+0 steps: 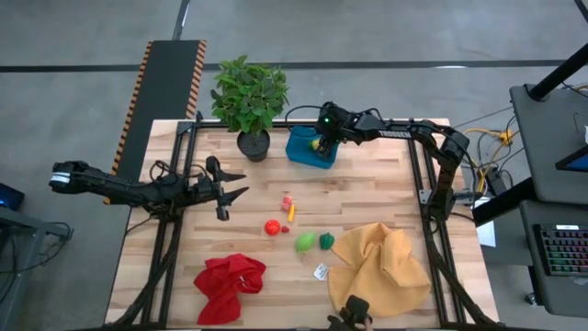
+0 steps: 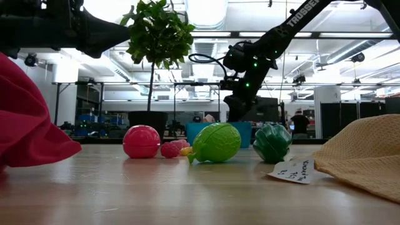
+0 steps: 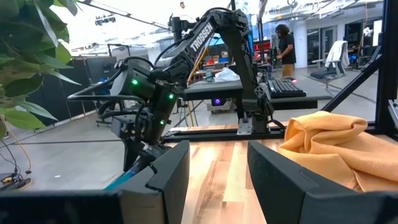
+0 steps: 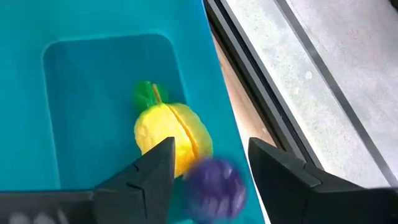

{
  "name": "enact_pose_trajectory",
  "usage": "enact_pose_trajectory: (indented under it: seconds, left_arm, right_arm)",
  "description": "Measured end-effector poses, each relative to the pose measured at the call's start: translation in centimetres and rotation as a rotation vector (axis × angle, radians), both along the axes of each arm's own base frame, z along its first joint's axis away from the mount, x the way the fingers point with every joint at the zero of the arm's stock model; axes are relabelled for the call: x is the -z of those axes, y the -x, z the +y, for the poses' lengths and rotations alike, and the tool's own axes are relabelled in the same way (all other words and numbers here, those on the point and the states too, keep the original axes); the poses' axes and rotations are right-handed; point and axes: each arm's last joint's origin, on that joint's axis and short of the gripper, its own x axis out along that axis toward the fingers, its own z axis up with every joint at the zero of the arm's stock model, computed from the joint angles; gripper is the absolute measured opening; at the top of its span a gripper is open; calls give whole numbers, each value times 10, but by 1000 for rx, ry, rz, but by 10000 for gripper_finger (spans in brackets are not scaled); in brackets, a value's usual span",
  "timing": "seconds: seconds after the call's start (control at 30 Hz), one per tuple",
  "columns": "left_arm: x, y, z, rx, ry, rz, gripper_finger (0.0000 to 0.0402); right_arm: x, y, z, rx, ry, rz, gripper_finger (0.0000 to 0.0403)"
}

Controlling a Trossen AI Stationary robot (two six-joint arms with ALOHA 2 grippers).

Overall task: Pick and placing Produce into tupperware
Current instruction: Put the green bell pepper into the blue bin

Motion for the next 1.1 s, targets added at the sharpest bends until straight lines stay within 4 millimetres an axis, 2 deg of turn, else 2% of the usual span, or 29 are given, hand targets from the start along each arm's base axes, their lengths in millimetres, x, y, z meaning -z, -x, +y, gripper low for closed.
enact_pose_trajectory:
  seconds: [0.33, 0.5, 0.67, 0.8, 0.9, 1.1]
  left_arm:
    - [0, 0, 0, -1, 0, 1, 148]
    - [0, 0, 0, -1, 0, 0, 148]
    - [0, 0, 0, -1, 0, 2, 148]
    - [0, 0, 0, -1, 0, 4, 148]
    - [1, -1, 0, 0, 0, 4, 148]
    - [1, -1, 0, -4, -20, 11, 148]
  right_arm:
    - [-1, 0, 0, -1, 2, -3, 200]
    - [-10, 2, 2, 11, 7, -28, 200]
    - [-30, 10, 7, 16, 0, -59, 201]
    - [-50, 20, 18, 8, -78, -113, 201]
    - [-67, 26, 30, -32, -125, -157, 201]
    - [-99, 38, 64, -116, -100, -223, 201]
